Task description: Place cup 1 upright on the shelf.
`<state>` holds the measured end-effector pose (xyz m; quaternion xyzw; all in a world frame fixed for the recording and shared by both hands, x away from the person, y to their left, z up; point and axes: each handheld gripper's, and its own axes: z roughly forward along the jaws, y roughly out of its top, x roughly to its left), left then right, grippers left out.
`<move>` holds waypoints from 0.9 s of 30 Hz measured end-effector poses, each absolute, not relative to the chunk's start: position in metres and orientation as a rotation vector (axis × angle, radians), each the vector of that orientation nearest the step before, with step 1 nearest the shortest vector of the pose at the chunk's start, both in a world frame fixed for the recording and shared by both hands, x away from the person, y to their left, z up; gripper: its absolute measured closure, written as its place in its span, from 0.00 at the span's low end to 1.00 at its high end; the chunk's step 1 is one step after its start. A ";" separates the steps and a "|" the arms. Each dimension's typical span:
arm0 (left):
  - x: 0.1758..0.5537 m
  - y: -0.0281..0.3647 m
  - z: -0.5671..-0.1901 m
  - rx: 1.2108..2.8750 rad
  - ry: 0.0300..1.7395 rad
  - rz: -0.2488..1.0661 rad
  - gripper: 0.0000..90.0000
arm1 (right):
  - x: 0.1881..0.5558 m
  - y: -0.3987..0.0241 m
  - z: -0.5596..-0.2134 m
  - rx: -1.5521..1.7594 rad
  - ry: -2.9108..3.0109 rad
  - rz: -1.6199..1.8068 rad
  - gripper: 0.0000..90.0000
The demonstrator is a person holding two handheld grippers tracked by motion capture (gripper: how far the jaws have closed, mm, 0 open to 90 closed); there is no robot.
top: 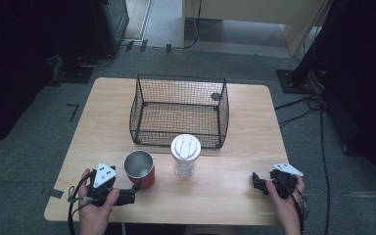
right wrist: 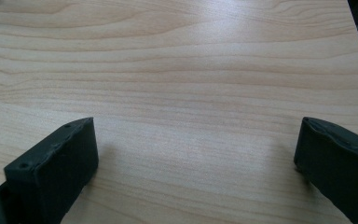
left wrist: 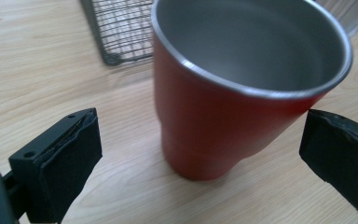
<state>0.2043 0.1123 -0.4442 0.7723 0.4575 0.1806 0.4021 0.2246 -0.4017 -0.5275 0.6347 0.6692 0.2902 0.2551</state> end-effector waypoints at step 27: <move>0.244 0.069 -0.450 2.039 1.200 0.463 0.03 | 0.225 -0.402 -0.527 1.723 1.818 0.787 0.00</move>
